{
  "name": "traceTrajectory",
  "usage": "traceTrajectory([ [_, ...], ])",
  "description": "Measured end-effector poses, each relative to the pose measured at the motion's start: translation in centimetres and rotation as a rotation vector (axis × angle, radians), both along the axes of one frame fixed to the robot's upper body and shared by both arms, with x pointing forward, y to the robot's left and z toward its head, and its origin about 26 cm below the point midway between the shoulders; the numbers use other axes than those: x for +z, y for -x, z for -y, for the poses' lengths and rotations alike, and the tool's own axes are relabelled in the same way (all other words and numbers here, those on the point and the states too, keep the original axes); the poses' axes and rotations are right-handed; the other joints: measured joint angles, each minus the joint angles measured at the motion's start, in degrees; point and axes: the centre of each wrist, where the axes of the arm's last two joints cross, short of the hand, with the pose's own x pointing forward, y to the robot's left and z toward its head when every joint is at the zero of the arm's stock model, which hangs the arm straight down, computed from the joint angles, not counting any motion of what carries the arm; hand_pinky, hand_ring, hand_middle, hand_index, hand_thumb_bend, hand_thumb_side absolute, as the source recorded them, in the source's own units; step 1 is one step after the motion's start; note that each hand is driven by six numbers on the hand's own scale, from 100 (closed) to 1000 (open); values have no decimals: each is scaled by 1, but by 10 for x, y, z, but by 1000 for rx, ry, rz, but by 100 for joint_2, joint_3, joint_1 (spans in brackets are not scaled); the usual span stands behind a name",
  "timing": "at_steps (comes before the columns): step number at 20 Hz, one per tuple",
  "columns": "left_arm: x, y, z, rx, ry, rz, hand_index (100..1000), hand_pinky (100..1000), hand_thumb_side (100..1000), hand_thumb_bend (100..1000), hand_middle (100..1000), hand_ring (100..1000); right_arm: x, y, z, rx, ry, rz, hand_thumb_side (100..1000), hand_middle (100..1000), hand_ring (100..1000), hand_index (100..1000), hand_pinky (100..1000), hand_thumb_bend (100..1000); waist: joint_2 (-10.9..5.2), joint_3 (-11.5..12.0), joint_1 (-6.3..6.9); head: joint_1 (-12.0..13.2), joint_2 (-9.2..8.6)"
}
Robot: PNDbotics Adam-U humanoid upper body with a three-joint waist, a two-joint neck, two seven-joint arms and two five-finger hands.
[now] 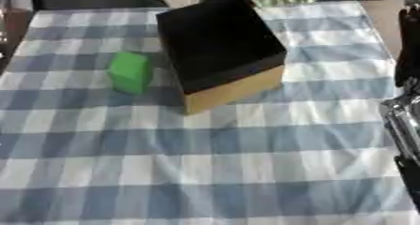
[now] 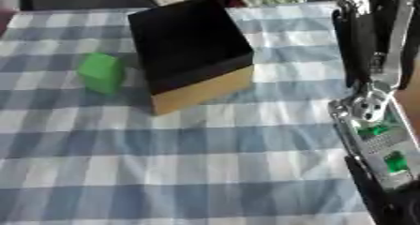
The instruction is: Pick up objects on the table and place them in the box.
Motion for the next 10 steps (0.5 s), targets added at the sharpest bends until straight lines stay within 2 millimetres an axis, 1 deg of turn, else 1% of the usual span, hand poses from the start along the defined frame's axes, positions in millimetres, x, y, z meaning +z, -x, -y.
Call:
traceTrajectory([
  [3,16,2,-4,37,-141,-89,962,845,100,129,765,822,0,0,0,2,8,-2,600,665,753,798,852,100,-19,5,4,-25,3],
  [4,21,3,-5,45,-183,-120,975,851,100,128,777,831,0,0,0,2,11,-2,600,664,753,798,852,100,-30,5,8,-34,3],
  [6,29,4,-6,55,-260,-190,994,861,100,160,796,845,0,0,0,5,15,-4,600,664,753,798,852,100,-37,5,21,-50,5],
  [8,37,6,-6,64,-331,-259,977,882,100,188,811,866,0,0,0,6,17,-6,599,664,753,798,852,100,-46,3,27,-54,6],
  [10,43,7,-6,76,-401,-326,973,908,100,186,826,883,0,0,0,9,20,-7,599,663,752,797,852,100,-65,-5,27,-57,23],
])
